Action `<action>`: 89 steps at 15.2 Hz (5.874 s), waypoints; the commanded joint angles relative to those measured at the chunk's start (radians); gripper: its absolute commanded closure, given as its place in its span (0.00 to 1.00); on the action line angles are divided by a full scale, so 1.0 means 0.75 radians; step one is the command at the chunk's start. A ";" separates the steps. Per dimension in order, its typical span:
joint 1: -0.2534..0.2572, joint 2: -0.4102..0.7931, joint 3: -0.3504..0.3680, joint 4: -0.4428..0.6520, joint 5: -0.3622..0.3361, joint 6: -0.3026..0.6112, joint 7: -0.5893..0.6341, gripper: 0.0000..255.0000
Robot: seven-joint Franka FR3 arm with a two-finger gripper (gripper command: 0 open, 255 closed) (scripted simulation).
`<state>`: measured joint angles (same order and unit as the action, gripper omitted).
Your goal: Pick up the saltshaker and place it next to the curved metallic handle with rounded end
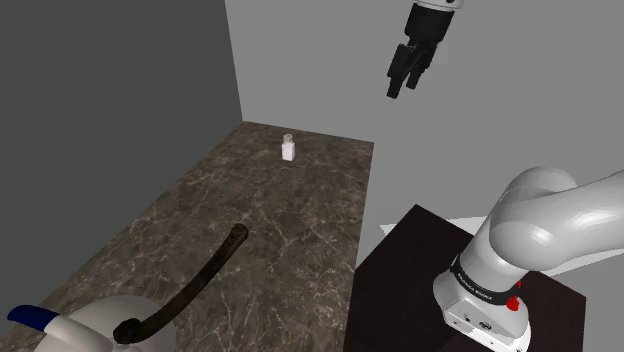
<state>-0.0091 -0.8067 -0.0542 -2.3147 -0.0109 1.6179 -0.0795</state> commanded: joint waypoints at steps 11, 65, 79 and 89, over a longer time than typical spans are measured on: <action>0.058 0.294 -0.079 -0.149 0.018 0.534 -0.161 0.00; 0.196 1.433 -0.128 0.356 0.502 1.315 -0.766 1.00; 0.216 1.299 -0.165 0.439 0.392 1.107 -0.660 1.00; 0.219 1.232 -0.176 0.536 0.336 0.949 -0.603 1.00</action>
<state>0.1548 0.1222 -0.1860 -1.9219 0.2458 2.3433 -0.5372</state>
